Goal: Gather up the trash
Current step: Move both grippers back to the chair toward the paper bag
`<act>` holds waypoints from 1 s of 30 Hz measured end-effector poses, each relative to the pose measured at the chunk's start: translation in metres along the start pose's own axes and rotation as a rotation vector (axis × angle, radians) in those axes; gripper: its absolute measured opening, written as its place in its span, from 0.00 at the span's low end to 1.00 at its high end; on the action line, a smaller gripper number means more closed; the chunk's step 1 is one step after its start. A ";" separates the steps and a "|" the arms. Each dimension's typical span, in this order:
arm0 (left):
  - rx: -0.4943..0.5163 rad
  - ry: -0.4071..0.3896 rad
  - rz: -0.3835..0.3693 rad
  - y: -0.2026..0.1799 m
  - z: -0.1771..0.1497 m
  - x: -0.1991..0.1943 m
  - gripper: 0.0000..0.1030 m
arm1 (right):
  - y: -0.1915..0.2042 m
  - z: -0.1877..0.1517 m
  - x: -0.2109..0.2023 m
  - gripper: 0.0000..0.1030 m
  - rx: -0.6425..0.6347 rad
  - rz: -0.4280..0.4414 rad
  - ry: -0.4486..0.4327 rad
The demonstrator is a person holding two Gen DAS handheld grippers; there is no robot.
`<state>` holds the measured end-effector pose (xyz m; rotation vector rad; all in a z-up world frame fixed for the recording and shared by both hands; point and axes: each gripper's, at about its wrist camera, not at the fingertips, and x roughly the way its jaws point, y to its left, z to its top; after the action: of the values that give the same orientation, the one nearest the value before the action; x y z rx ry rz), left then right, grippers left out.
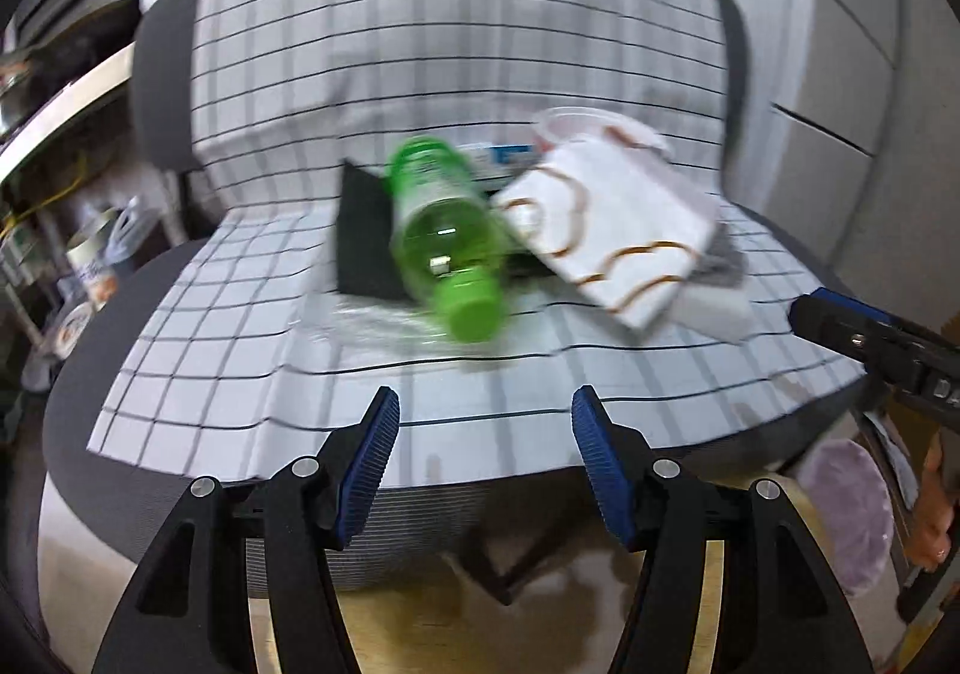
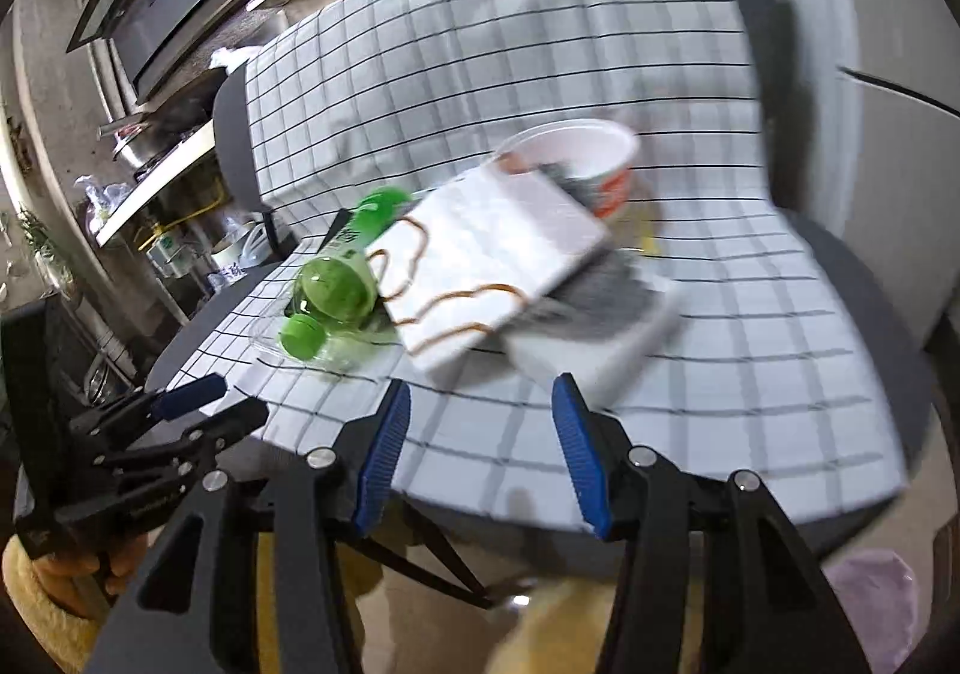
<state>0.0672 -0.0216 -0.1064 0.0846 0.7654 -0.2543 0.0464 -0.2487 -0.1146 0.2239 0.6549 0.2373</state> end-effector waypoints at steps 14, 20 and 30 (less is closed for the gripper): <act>-0.039 0.015 -0.010 0.021 -0.006 0.014 0.59 | -0.020 0.008 0.093 0.42 0.273 0.102 0.068; -0.035 0.007 0.004 0.020 -0.004 0.007 0.59 | -0.020 0.016 0.080 0.30 0.334 0.177 -0.011; -0.026 -0.024 0.031 0.013 0.001 -0.013 0.59 | 0.005 0.051 0.011 0.02 0.082 0.120 -0.163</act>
<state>0.0624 -0.0063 -0.0967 0.0690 0.7424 -0.2152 0.0854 -0.2474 -0.0800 0.3582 0.4906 0.3048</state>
